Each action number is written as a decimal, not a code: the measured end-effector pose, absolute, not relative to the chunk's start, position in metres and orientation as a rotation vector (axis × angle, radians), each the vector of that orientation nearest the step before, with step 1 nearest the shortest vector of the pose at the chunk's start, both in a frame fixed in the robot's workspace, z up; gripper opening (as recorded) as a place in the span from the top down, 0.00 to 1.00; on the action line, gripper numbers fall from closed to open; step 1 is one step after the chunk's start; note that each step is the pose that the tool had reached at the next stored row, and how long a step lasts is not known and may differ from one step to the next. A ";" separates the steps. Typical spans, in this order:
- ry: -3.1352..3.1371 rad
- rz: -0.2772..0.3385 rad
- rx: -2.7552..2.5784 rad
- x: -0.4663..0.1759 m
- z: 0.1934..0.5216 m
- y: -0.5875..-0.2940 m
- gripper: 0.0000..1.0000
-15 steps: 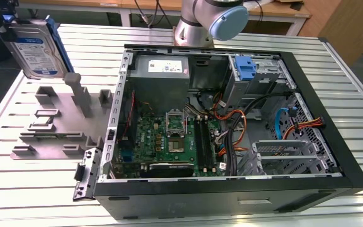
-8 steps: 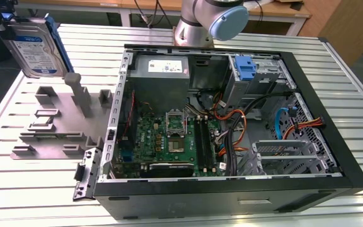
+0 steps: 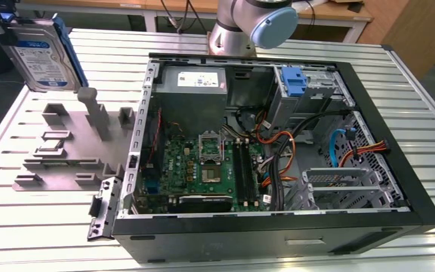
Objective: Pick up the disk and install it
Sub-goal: 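Pick up the disk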
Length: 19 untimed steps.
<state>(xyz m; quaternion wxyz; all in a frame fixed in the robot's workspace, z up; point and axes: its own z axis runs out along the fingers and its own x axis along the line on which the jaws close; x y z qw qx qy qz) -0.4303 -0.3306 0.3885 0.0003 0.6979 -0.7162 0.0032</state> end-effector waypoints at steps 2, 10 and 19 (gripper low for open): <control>-2.250 0.010 2.192 -0.430 0.390 -0.331 0.64; -2.250 0.010 2.192 -0.430 0.393 -0.331 0.64; -2.249 0.010 2.192 -0.430 0.397 -0.331 0.64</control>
